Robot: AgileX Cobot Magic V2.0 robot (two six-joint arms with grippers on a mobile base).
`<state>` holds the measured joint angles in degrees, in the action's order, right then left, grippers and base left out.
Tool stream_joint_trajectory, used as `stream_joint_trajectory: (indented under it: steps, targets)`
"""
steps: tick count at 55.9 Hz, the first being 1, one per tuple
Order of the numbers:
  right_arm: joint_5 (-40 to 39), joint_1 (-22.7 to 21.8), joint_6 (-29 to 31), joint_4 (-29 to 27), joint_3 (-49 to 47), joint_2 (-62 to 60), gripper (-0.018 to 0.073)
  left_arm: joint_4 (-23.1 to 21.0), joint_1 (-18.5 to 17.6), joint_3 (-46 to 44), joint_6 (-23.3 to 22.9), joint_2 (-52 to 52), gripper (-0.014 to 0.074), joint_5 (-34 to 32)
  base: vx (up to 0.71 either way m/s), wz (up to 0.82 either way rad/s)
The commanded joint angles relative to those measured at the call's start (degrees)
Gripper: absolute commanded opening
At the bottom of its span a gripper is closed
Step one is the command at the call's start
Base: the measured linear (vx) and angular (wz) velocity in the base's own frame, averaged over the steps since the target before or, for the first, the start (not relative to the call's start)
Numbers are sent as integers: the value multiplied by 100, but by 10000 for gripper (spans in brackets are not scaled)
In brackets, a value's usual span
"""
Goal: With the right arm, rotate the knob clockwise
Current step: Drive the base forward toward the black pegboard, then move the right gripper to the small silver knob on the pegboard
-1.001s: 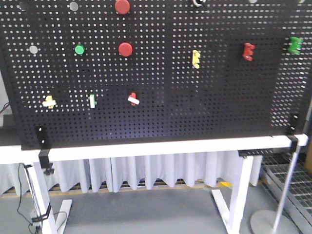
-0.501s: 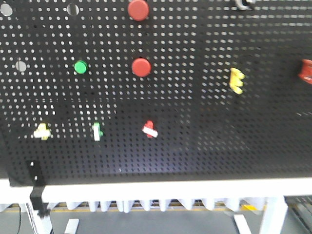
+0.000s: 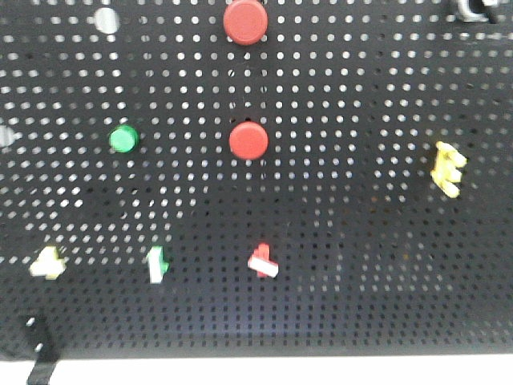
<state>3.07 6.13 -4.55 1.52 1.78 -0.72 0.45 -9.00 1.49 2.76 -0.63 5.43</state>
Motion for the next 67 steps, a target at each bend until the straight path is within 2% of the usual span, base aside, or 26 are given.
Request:
stream_joint_trajectory:
  steps: [1,47,51,60,67]
  targets:
    - [-466,-4,53,16,32,-54,1,-45,-39,112,-17,-96,3,-490,17,-4]
    - [-595,-4,53,16,32,-54,1,-45,-39,112,-17,-96,3,-490,6,-2]
    - [-794,-4,48,16,32,-54,1,-45,-39,112,-17,-96,3,-490,0,0]
    - [-1878,-4,-16,-9,-168,-54,1,-45,-39,112,-17,-96,3,-490,0,0]
    - [-1659,-4,-99,-9,-849,-54,2,-45,-39,112,-17,-96,3,-490,0,0]
